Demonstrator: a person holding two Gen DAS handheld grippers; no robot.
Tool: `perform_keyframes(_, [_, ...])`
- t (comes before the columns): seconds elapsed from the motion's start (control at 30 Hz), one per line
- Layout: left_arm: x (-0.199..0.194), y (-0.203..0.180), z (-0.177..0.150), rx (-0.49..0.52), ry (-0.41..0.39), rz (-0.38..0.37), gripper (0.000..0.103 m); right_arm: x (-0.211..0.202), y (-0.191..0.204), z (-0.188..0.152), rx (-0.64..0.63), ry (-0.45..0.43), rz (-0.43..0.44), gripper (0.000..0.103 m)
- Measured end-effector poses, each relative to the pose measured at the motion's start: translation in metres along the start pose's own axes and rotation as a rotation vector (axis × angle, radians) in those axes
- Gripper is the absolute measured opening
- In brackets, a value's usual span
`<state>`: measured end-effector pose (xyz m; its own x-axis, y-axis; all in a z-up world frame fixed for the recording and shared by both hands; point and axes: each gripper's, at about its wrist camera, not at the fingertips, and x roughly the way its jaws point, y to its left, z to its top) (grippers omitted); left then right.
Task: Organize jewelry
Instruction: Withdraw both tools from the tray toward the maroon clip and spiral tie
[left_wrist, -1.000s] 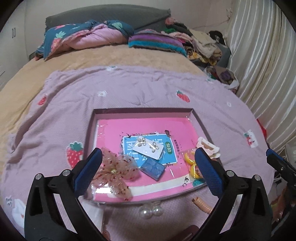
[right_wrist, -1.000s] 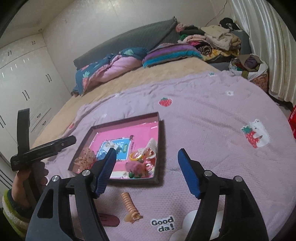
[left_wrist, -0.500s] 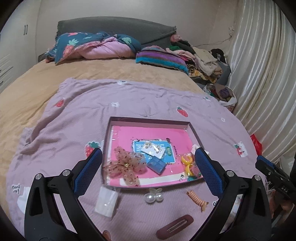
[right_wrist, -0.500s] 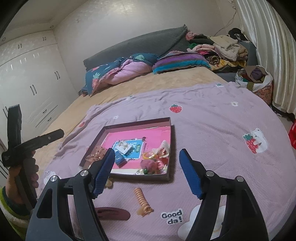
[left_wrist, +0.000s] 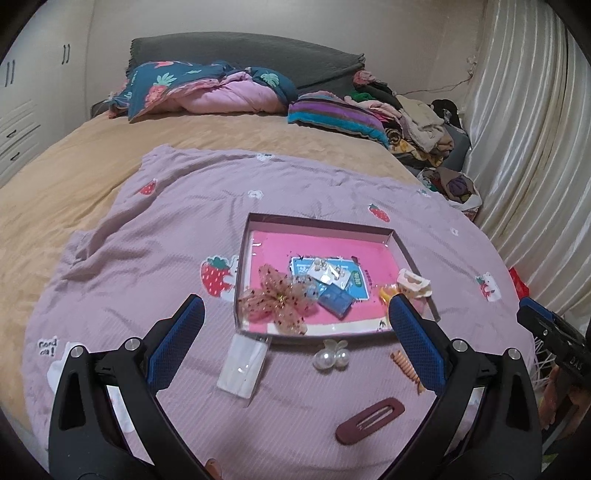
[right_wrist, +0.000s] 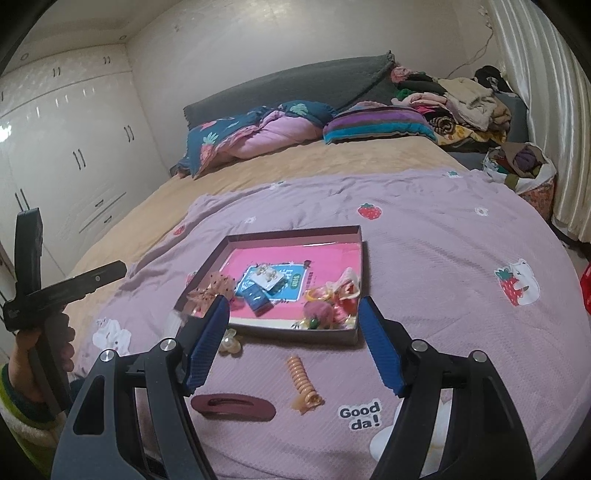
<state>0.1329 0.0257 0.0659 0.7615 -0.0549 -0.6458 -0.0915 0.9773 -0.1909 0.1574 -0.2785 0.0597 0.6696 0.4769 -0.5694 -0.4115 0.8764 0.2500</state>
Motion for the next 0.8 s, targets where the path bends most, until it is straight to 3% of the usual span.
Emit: perform_keyframes(0.8, [0.002,-0.012,-0.061,0.090,0.086,-0.003,0.093,0.010,0.017,-0.046,-0.086,0.107,-0.017,0.071])
